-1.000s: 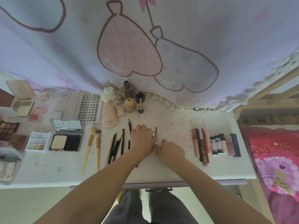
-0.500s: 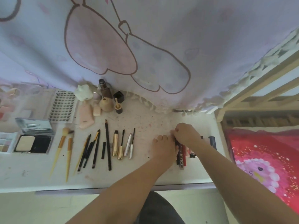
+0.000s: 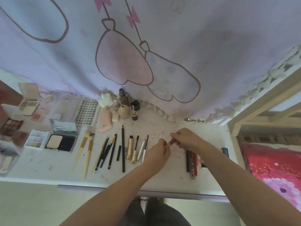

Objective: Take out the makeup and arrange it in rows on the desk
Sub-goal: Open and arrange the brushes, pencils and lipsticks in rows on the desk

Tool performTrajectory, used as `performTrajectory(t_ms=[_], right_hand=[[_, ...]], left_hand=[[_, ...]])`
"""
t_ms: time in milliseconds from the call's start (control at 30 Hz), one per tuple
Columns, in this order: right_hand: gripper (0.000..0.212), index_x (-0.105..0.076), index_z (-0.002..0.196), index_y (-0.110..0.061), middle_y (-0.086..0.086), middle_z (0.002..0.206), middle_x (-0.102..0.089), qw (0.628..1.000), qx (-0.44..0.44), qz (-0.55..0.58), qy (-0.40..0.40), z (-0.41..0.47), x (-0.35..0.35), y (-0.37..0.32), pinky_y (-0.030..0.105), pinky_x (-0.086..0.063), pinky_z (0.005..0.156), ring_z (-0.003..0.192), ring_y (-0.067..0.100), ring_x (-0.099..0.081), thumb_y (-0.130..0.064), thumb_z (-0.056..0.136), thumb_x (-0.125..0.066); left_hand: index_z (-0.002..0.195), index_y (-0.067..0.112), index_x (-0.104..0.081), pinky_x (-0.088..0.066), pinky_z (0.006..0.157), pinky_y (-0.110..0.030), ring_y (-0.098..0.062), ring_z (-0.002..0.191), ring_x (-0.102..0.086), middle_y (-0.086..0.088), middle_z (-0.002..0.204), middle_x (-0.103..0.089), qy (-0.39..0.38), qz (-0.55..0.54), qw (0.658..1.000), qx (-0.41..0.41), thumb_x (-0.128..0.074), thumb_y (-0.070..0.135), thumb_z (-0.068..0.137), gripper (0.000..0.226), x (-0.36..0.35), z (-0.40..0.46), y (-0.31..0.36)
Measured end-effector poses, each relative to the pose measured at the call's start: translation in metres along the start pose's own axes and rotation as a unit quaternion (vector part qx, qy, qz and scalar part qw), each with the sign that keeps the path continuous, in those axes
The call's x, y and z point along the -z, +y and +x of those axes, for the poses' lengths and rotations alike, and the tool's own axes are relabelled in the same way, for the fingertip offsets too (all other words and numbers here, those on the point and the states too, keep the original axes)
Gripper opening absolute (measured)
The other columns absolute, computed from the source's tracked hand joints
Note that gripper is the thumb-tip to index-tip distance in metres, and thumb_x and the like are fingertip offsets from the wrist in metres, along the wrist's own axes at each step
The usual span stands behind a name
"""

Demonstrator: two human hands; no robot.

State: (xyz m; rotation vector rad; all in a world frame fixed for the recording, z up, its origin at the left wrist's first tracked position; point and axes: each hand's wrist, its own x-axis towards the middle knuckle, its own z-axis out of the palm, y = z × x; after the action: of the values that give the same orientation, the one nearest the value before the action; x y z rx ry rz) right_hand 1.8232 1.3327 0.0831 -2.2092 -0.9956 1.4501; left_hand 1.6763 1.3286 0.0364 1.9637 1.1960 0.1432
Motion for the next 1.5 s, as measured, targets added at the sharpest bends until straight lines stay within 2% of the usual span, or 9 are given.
performTrajectory(t_ms=[200, 533, 767, 833, 967, 1067, 1233, 1400, 1500], right_hand=[[0.028, -0.061, 0.086, -0.003, -0.006, 0.054, -0.058, 0.990, 0.083, 0.110, -0.033, -0.046, -0.002, -0.024, 0.016, -0.032, 0.040, 0.040, 0.006, -0.039, -0.022, 0.098, -0.044], [0.023, -0.054, 0.084, -0.004, 0.007, 0.063, -0.052, 0.969, 0.148, 0.197, -0.023, -0.099, -0.037, -0.022, 0.017, -0.031, 0.041, 0.043, 0.010, -0.038, -0.014, 0.100, -0.040], [0.022, -0.052, 0.087, -0.007, -0.016, 0.047, -0.051, 0.966, 0.246, 0.065, 0.042, -0.126, -0.055, -0.027, 0.004, -0.035, 0.049, 0.041, 0.000, -0.039, -0.016, 0.101, -0.037], [0.019, -0.051, 0.088, -0.010, -0.016, 0.049, -0.051, 0.959, 0.276, 0.047, 0.035, -0.130, -0.055, -0.030, 0.008, -0.036, 0.051, 0.044, 0.000, -0.039, -0.015, 0.101, -0.038], [0.026, -0.055, 0.099, -0.011, -0.007, 0.061, -0.058, 0.972, 0.227, 0.049, -0.030, -0.133, -0.044, -0.036, 0.020, -0.038, 0.051, 0.049, 0.007, -0.045, -0.029, 0.101, -0.036], [0.049, -0.064, 0.090, -0.009, -0.009, 0.045, -0.048, 0.983, 0.178, -0.003, -0.044, -0.131, -0.034, -0.036, 0.020, -0.035, 0.051, 0.040, 0.006, -0.038, -0.044, 0.099, -0.031], [0.016, -0.058, 0.091, -0.010, -0.006, 0.058, -0.050, 0.980, 0.192, 0.044, -0.038, -0.129, -0.023, -0.029, 0.016, -0.036, 0.048, 0.047, 0.004, -0.042, -0.021, 0.097, -0.048], [0.044, -0.067, 0.087, -0.011, -0.006, 0.047, -0.049, 0.987, 0.150, 0.045, -0.041, -0.125, -0.013, -0.025, 0.015, -0.034, 0.043, 0.038, 0.004, -0.038, -0.044, 0.097, -0.041], [0.023, -0.064, 0.086, -0.014, -0.006, 0.056, -0.052, 0.983, 0.169, 0.052, -0.044, -0.120, -0.012, -0.021, 0.014, -0.036, 0.045, 0.043, 0.001, -0.043, -0.027, 0.097, -0.048]], left_hand=[[0.103, 0.022, -0.050, -0.027, 0.047, -0.023, -0.004, 0.052, -0.042, 0.009, 0.060, -0.046, -0.008, 0.043, 0.993, -0.106, -0.033, 0.042, 0.099, 0.026, 0.065, -0.018, -0.004], [0.108, 0.020, -0.053, -0.029, 0.052, -0.023, -0.003, 0.056, -0.042, 0.011, 0.065, -0.046, -0.091, 0.060, 0.984, -0.144, -0.033, 0.039, 0.100, 0.029, 0.107, -0.056, -0.005], [0.093, 0.026, -0.059, -0.034, 0.056, -0.016, 0.001, 0.054, -0.041, 0.012, 0.064, -0.045, -0.150, -0.062, 0.978, -0.128, -0.038, 0.037, 0.100, 0.024, 0.126, -0.074, -0.012], [0.090, 0.029, -0.061, -0.034, 0.052, -0.012, 0.003, 0.050, -0.040, 0.013, 0.060, -0.044, -0.158, -0.099, 0.975, -0.122, -0.039, 0.037, 0.099, 0.025, 0.131, -0.077, -0.013], [0.093, 0.033, -0.058, -0.032, 0.054, -0.014, 0.004, 0.053, -0.043, 0.013, 0.065, -0.046, -0.139, -0.028, 0.978, -0.151, -0.038, 0.041, 0.099, 0.022, 0.137, -0.078, -0.010], [0.098, 0.030, -0.058, -0.033, 0.056, -0.019, -0.003, 0.056, -0.042, 0.011, 0.067, -0.048, -0.131, 0.009, 0.979, -0.157, -0.037, 0.043, 0.098, 0.024, 0.137, -0.075, -0.005], [0.098, 0.029, -0.058, -0.033, 0.056, -0.021, -0.005, 0.056, -0.040, 0.010, 0.066, -0.046, -0.130, 0.018, 0.977, -0.167, -0.038, 0.042, 0.098, 0.024, 0.133, -0.070, 0.004], [0.103, 0.025, -0.059, -0.032, 0.054, -0.020, -0.005, 0.053, -0.038, 0.011, 0.064, -0.045, -0.123, 0.016, 0.979, -0.165, -0.038, 0.040, 0.099, 0.026, 0.130, -0.069, 0.009], [0.108, 0.020, -0.059, -0.032, 0.053, -0.020, -0.006, 0.053, -0.038, 0.010, 0.065, -0.046, -0.123, 0.033, 0.980, -0.155, -0.038, 0.039, 0.099, 0.030, 0.129, -0.067, 0.011]])
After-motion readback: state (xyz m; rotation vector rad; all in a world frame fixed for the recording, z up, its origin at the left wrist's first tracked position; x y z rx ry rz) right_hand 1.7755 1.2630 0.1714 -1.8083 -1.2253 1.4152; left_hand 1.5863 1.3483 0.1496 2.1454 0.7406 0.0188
